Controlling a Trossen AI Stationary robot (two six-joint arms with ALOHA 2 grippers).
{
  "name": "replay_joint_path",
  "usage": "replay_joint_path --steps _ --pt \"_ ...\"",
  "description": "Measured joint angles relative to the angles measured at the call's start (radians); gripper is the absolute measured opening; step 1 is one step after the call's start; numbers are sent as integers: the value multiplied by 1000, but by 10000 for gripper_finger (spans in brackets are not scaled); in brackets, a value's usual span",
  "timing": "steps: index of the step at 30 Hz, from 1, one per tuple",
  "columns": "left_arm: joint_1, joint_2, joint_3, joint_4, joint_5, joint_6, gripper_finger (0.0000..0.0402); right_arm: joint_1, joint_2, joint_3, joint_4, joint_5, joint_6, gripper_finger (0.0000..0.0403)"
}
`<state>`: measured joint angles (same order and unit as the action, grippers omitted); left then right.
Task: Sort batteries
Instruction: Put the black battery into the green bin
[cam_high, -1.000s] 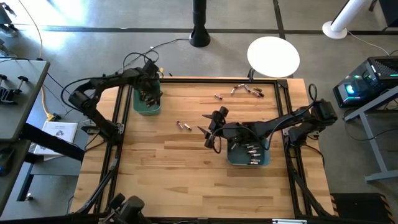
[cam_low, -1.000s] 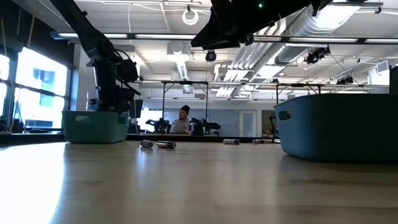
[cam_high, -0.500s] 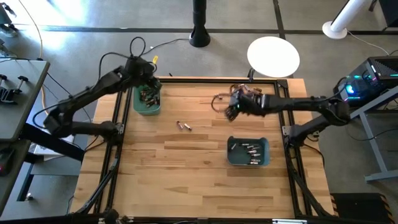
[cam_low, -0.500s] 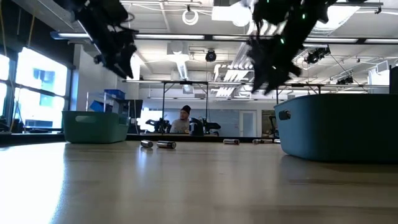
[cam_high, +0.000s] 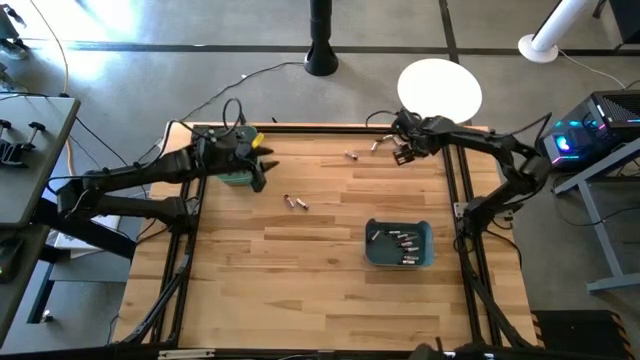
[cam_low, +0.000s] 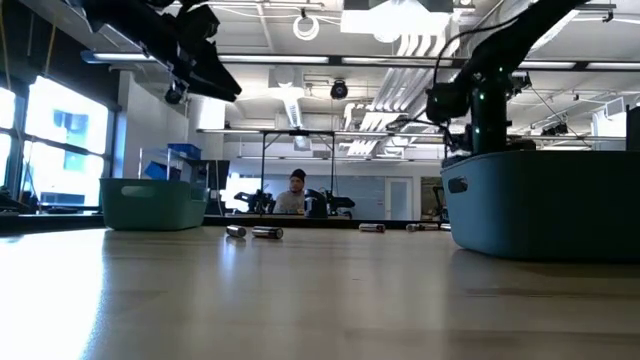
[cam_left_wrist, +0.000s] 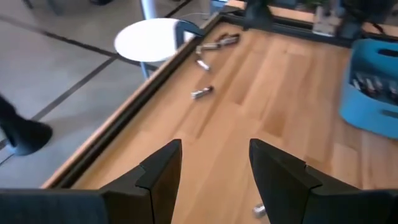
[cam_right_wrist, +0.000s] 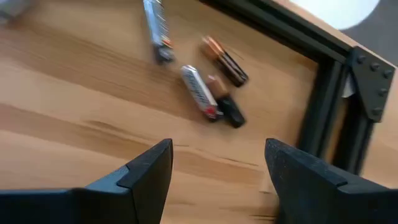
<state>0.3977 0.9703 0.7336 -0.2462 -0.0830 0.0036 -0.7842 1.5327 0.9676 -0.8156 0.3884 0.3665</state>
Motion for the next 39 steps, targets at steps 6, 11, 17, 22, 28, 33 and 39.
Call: replay_joint_path --steps 6,11,17,22,28,33,39 --pt "-48 1 -20 33 -9 0 180 -72 84 0 -2 0 -138 249" --pt "-53 1 -20 38 -11 0 180 -87 170 0 3 4 -279 249" --pt "-53 1 -20 43 -11 0 180 -85 241 37 5 41 -418 231" --pt "-53 1 -20 42 -11 -1 180 -111 279 73 4 -3 -498 189" --pt "-53 1 -20 41 -10 -1 180 -129 302 102 -11 -93 -587 140" --pt "-53 1 -20 35 -10 -1 180 -119 303 104 -33 -151 -603 106" --pt "-53 1 -20 34 -10 -2 180 -113 304 104 -51 -171 -517 58"
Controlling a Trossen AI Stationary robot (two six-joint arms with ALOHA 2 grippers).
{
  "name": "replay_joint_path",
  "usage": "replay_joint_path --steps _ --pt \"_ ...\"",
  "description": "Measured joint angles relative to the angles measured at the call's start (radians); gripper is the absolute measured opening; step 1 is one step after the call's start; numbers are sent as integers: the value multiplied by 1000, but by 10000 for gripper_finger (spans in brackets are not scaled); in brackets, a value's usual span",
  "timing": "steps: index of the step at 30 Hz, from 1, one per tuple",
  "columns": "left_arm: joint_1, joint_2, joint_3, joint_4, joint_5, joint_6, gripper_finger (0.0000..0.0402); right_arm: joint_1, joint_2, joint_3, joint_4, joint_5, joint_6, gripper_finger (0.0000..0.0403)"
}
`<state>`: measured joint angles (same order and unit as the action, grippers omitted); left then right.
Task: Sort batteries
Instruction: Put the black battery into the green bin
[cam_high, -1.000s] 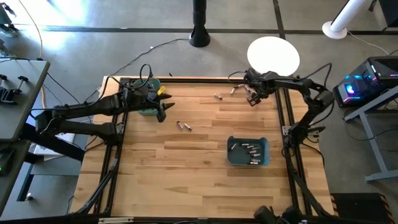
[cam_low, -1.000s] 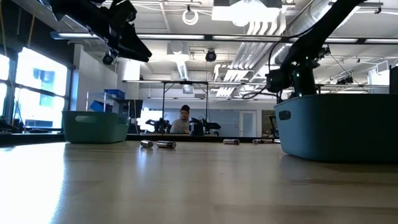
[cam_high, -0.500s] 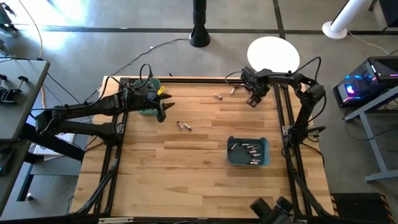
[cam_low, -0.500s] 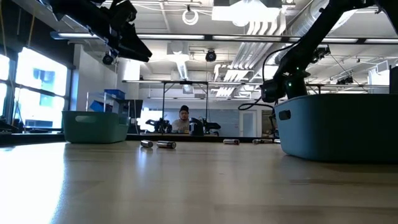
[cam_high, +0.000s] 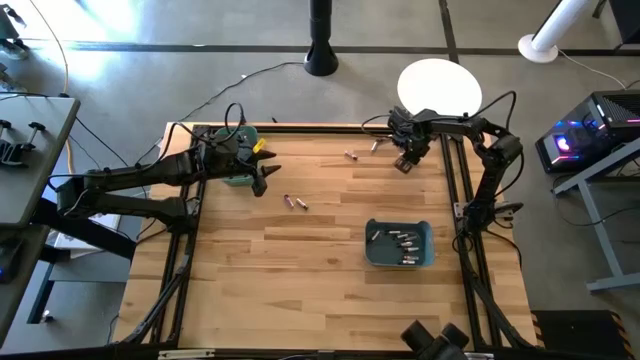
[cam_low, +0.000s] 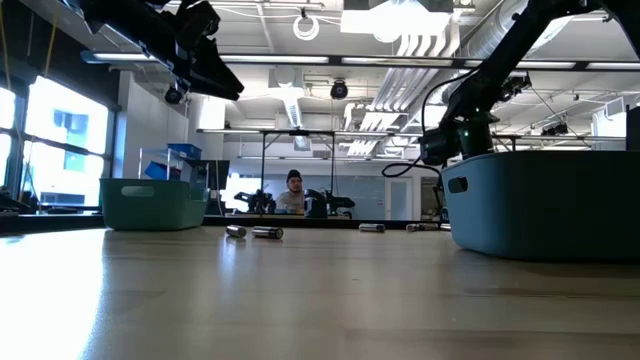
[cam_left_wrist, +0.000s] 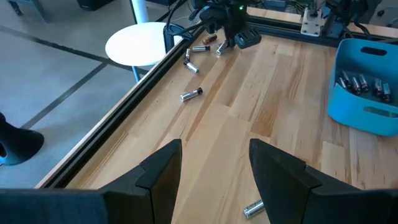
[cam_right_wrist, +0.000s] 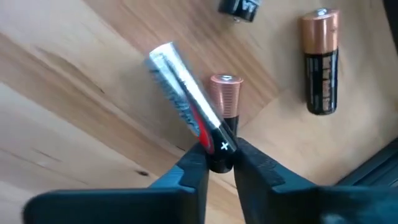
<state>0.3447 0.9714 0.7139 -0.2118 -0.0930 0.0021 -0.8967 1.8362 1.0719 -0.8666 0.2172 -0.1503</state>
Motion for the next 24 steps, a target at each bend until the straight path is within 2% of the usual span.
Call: replay_joint_path --steps 5,12,16,20,24 --pt "-1 0 0 -12 1 0 180 32 -17 -3 -57 -5 46 16" --pt "-1 0 0 -20 1 1 180 73 -136 -5 -153 99 184 16" --pt "-1 0 -1 -23 1 6 180 120 -244 -8 -133 71 176 16" --pt "-1 0 -65 79 3 61 180 221 -369 -63 75 -25 178 16" --pt "-9 0 -186 329 38 70 180 396 -464 -200 472 -151 199 16"
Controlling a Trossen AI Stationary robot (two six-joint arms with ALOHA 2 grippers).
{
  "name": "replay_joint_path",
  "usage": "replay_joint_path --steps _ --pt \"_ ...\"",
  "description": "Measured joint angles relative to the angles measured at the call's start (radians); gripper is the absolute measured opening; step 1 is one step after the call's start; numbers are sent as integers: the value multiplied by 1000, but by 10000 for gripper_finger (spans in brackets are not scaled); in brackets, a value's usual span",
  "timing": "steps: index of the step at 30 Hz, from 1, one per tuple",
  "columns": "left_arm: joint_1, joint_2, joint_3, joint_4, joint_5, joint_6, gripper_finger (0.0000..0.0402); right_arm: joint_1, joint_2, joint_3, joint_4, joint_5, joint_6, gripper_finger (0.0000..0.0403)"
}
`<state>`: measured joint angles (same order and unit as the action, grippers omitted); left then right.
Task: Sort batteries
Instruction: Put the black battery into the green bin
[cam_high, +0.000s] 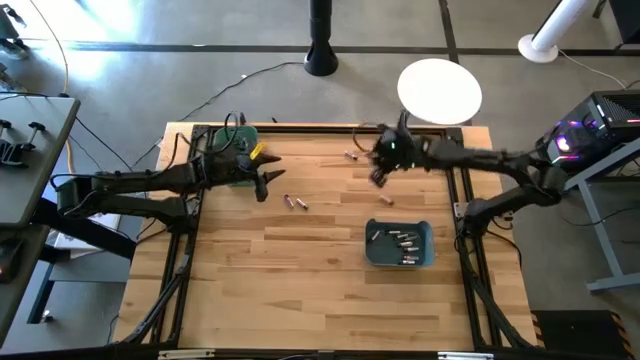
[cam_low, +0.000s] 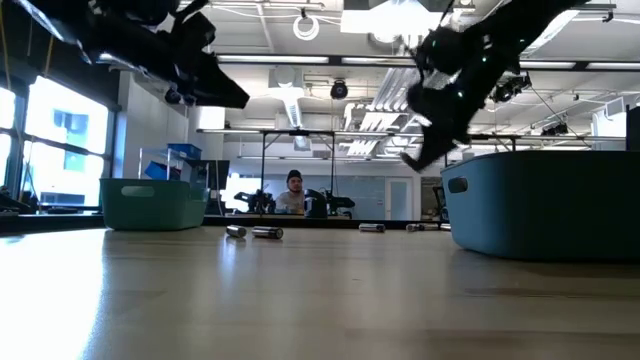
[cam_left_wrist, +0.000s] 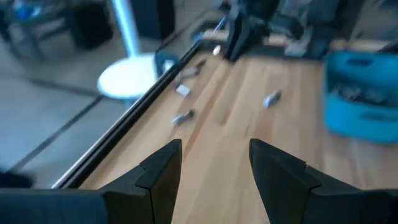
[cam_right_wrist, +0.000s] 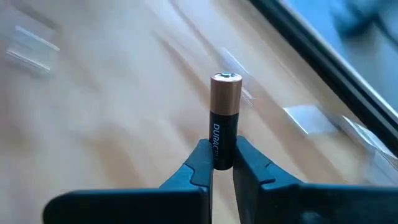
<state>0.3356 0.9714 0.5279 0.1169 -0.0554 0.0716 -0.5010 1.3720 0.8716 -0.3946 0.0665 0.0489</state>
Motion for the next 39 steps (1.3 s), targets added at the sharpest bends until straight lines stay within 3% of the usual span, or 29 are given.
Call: replay_joint_path --steps 4,7,10,12,17,25,33,39 --pt "-41 4 -136 330 66 -15 179 206 -13 -156 562 -83 42 16" --pt "-83 17 -217 547 71 -10 177 351 28 -231 964 -89 41 16" --pt "-134 34 -263 676 71 22 177 470 89 -253 1230 -42 -4 16" --pt "-166 44 -271 713 73 40 177 533 129 -249 1315 9 -48 16" --pt "-229 64 -262 725 81 69 177 622 225 -177 1344 99 -122 16" --pt "-298 95 -263 764 190 72 177 669 371 -16 1258 103 -206 16" --pt "-382 130 -262 920 200 159 183 681 392 84 1146 106 -236 17" --pt "-404 185 -222 922 200 113 226 680 391 118 1145 106 -241 17"
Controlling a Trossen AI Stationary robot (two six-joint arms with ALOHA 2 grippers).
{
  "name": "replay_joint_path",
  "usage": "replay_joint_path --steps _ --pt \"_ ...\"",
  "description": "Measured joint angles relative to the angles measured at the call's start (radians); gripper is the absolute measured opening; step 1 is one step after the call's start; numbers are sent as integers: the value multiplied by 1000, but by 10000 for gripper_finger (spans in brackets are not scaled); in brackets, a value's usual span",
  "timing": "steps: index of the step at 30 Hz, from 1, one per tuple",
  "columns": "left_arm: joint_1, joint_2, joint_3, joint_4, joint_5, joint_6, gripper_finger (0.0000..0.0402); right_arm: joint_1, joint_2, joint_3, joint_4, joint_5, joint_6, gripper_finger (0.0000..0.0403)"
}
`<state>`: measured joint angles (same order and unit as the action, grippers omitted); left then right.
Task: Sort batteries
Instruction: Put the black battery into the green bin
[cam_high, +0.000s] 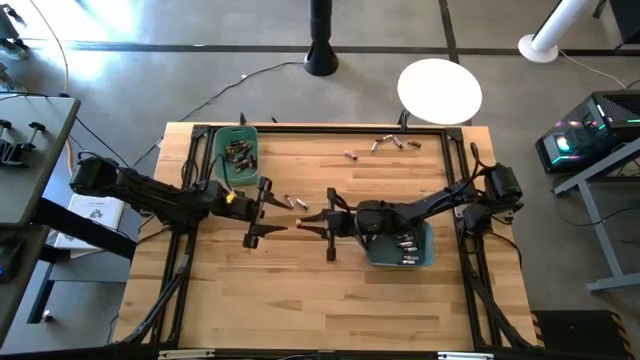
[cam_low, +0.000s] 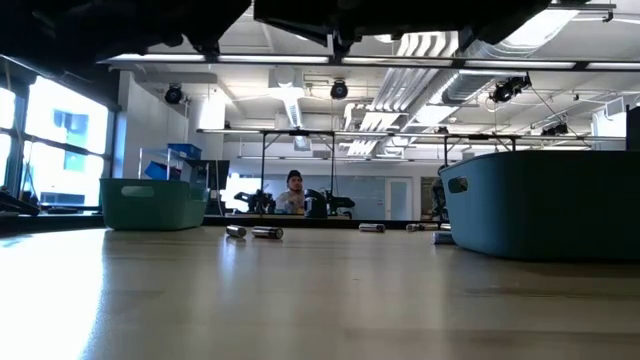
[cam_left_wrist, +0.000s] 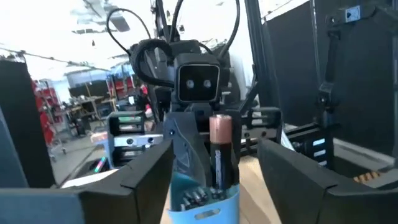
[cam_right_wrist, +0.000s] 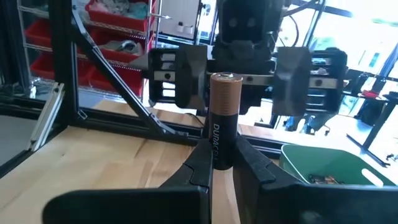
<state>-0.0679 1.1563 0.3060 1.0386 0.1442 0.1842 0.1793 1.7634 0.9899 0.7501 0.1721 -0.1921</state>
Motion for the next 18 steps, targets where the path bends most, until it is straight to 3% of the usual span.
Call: replay_joint_path --steps 4,10,18 --pt "0 69 58 -2 -28 -56 249 -4 0 6 -6 0 -1 17" --pt "-1 110 111 -74 -57 -72 249 -4 0 5 -21 40 -19 17" --pt "-1 110 153 -174 -67 -105 192 -4 0 4 -34 45 -16 17"
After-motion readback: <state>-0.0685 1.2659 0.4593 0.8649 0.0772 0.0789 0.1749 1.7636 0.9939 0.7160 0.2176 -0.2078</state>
